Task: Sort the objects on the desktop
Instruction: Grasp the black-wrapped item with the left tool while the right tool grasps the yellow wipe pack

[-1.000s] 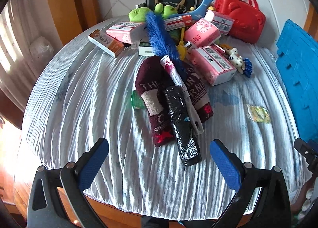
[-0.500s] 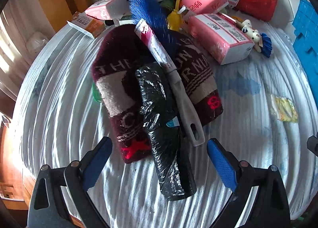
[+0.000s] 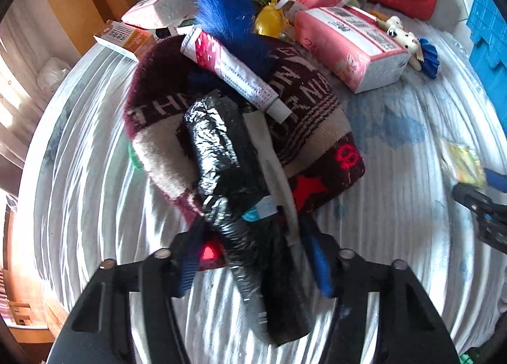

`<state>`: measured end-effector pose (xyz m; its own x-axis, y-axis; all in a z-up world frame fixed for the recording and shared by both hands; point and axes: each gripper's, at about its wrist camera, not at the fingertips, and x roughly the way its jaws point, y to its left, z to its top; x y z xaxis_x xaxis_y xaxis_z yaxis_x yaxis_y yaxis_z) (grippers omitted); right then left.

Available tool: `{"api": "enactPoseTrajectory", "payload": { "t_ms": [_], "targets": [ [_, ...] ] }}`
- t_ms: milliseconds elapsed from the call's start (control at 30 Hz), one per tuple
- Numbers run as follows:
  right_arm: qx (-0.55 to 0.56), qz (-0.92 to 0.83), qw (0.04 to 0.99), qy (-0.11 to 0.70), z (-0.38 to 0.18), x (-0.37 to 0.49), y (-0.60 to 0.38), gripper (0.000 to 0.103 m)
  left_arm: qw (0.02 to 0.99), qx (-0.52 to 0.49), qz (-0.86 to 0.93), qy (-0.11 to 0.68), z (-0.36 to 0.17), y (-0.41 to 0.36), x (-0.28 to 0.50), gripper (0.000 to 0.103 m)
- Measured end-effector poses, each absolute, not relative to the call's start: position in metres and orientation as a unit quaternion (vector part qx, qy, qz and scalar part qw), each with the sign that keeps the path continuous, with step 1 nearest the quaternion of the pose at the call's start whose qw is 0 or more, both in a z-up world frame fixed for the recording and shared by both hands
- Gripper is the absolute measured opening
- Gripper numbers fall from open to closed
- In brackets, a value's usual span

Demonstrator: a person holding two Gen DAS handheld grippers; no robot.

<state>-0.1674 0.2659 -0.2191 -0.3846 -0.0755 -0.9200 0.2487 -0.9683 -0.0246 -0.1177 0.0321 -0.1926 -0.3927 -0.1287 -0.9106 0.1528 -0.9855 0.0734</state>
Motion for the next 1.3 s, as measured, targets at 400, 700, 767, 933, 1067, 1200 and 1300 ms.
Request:
{"api": "enactPoseTrajectory", "payload": {
  "t_ms": [400, 700, 767, 933, 1067, 1200, 1300],
  "targets": [
    [0.523, -0.843, 0.11, 0.055, -0.184, -0.158, 0.272, 0.028, 0.081, 0.492, -0.866, 0.029, -0.139, 0.018, -0.101, 0.031],
    [0.519, -0.84, 0.101, 0.12, -0.205, -0.16, 0.248, 0.085, 0.075, 0.495, -0.865, 0.02, -0.152, 0.017, -0.104, 0.02],
    [0.525, -0.836, 0.106, 0.119, -0.211, -0.163, 0.247, 0.085, 0.075, 0.509, -0.856, 0.043, -0.159, 0.009, -0.106, 0.02],
    [0.532, -0.833, 0.097, 0.116, -0.218, -0.169, 0.249, 0.083, 0.067, 0.517, -0.848, 0.094, -0.167, -0.004, -0.101, 0.021],
    [0.542, -0.83, 0.086, 0.096, -0.22, -0.168, 0.254, 0.083, 0.057, 0.519, -0.844, 0.12, -0.167, -0.001, -0.097, 0.022],
    [0.543, -0.83, 0.088, 0.089, -0.218, -0.168, 0.257, 0.084, 0.071, 0.525, -0.842, 0.101, -0.178, 0.01, -0.103, 0.086],
    [0.54, -0.832, 0.088, 0.095, -0.217, -0.17, 0.257, 0.084, 0.099, 0.546, -0.825, 0.103, -0.197, 0.01, -0.107, 0.086]
  ]
}}
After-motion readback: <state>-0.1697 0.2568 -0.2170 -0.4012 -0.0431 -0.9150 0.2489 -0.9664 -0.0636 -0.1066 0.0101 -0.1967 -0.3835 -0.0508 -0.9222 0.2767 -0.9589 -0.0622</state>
